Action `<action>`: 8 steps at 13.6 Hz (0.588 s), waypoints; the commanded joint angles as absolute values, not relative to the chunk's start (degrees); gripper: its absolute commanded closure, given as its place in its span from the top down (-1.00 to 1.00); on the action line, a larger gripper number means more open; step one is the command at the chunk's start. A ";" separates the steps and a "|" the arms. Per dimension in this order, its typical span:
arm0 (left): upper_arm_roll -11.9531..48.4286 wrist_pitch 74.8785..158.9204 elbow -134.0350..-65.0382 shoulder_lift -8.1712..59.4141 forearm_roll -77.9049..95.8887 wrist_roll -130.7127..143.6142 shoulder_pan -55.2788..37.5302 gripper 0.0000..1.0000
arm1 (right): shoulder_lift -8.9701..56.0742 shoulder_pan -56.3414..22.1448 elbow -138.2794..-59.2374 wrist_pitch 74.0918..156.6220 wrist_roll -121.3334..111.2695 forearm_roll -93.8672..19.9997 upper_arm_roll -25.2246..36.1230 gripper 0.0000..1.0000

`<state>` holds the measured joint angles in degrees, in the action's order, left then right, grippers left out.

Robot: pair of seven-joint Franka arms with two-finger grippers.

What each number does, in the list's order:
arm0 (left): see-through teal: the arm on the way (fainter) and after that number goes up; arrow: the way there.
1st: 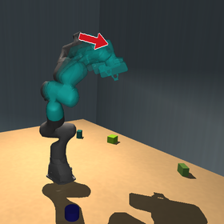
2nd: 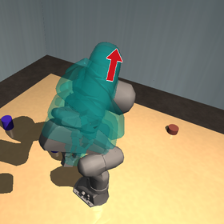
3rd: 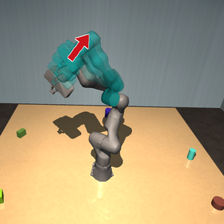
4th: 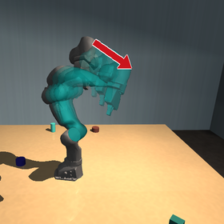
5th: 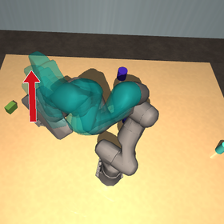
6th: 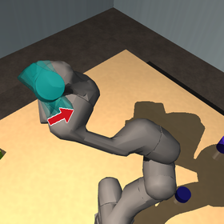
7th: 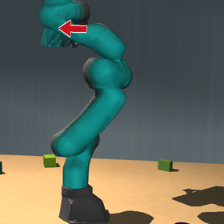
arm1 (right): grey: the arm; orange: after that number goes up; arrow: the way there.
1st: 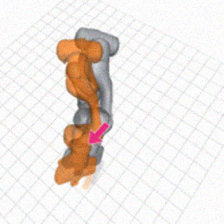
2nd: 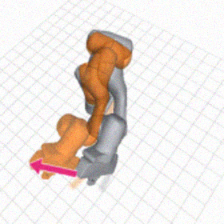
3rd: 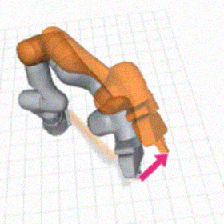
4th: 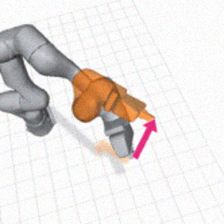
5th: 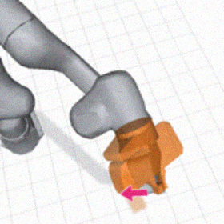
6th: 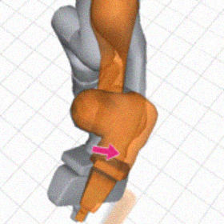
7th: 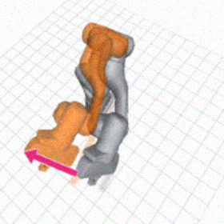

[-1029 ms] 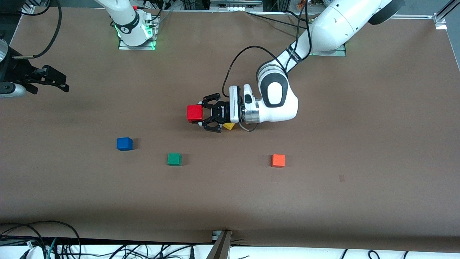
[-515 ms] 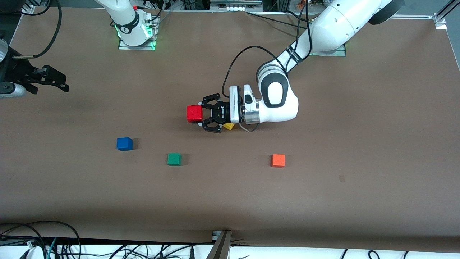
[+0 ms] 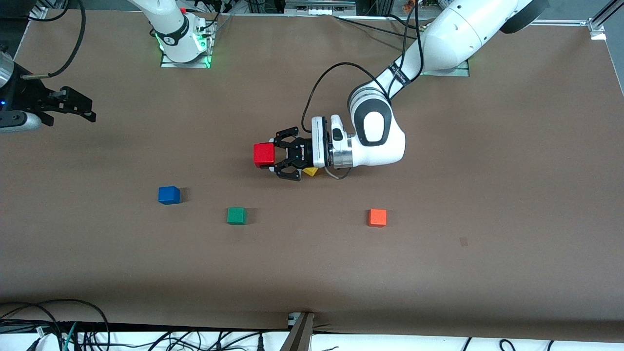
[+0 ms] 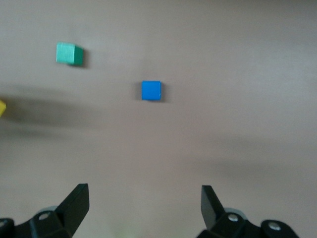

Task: Pass red block to right arm, stack on blue

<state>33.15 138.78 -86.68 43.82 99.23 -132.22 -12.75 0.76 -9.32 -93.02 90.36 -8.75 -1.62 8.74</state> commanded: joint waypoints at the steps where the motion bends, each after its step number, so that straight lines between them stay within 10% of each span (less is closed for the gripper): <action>1: 33.22 138.34 -86.05 43.77 100.55 -133.86 -12.74 -1.00 | 2.11 -8.88 -92.37 89.21 -13.09 -9.00 8.61 1.00; 8: 33.22 138.25 -86.13 43.86 100.37 -133.95 -12.66 -1.00 | 15.97 -7.38 -92.37 88.94 -13.27 -51.79 8.79 1.00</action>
<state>33.11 138.78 -86.59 43.82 99.23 -132.22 -12.73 12.03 -8.23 -93.48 89.67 -12.11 -43.04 9.04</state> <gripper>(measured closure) 0.441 0.000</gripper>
